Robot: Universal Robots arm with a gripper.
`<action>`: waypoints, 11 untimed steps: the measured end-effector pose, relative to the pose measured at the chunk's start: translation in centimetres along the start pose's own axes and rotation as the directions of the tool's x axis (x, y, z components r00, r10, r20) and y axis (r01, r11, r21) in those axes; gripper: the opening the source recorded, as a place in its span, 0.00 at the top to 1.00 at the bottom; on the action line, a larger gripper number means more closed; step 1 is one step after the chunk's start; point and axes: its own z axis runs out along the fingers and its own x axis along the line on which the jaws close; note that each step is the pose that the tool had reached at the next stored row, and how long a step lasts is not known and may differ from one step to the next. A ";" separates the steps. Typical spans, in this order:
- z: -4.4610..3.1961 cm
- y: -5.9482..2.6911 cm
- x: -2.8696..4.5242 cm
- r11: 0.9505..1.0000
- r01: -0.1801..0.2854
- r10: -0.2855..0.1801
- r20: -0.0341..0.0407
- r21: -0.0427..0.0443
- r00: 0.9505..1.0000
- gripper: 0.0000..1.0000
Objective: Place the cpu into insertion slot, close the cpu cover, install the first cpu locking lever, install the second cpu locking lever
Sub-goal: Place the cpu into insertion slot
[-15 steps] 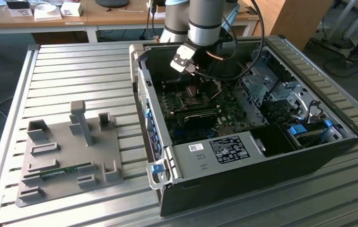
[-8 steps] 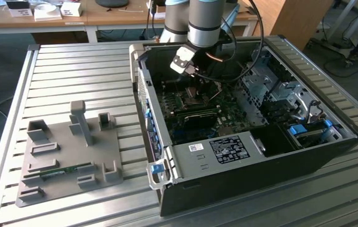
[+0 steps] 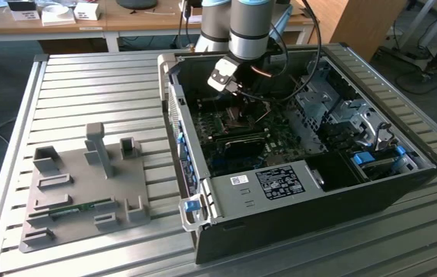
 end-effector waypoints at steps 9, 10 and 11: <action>0.28 -0.02 0.00 1.000 0.000 0.000 0.000 0.000 1.000 0.46; 0.33 -0.04 0.00 1.000 0.000 0.000 0.000 0.000 1.000 0.46; 0.42 -0.08 0.00 1.000 0.000 0.000 0.000 0.000 1.000 0.46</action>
